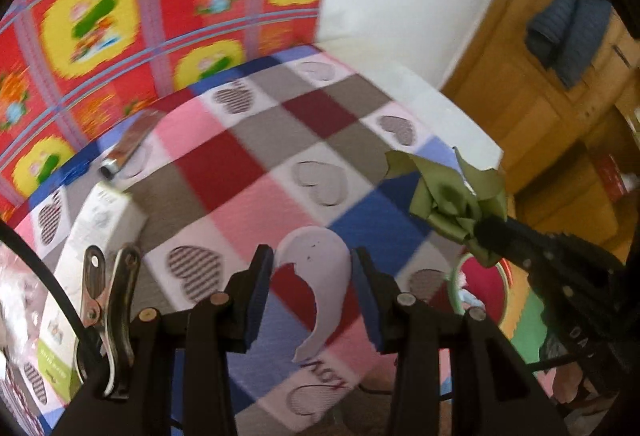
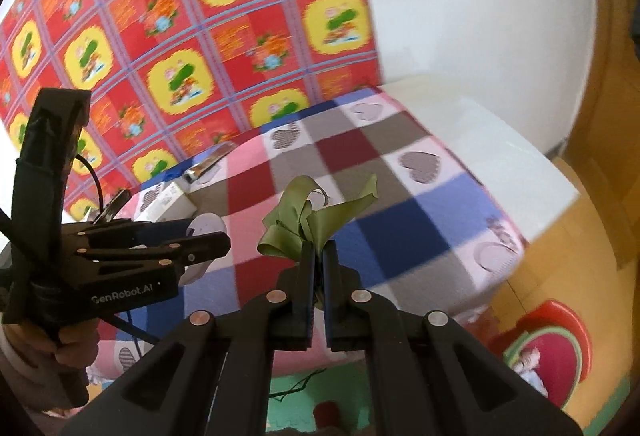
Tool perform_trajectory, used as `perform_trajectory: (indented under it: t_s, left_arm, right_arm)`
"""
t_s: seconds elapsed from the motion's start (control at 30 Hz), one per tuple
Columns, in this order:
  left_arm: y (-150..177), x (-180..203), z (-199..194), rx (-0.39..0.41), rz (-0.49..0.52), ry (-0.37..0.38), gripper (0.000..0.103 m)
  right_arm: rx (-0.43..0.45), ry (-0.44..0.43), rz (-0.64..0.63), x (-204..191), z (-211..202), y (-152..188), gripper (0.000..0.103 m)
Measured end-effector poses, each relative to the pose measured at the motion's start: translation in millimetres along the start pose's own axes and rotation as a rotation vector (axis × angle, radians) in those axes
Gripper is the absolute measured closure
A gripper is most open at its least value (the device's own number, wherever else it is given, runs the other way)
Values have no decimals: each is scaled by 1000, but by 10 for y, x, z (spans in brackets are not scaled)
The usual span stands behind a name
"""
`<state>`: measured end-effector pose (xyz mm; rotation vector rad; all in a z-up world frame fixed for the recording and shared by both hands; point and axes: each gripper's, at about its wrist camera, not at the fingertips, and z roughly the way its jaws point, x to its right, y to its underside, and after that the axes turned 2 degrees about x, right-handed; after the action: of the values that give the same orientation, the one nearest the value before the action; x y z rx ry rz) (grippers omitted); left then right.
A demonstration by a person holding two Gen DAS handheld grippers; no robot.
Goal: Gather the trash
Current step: 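Lift the green ribbon and white cutout and carry them over the red bucket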
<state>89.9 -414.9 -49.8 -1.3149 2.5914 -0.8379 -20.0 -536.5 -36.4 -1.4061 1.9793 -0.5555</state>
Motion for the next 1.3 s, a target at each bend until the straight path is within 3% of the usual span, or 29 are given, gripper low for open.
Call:
perform_trajectory:
  t_s: [0.7, 1.3]
  left_arm:
    - [17, 1521, 214, -43, 280, 200, 61]
    - [523, 3089, 908, -147, 480, 341, 61]
  right_arm:
    - [32, 214, 260, 1087, -796, 672, 99]
    - [-25, 342, 433, 2267, -1211, 1417, 99]
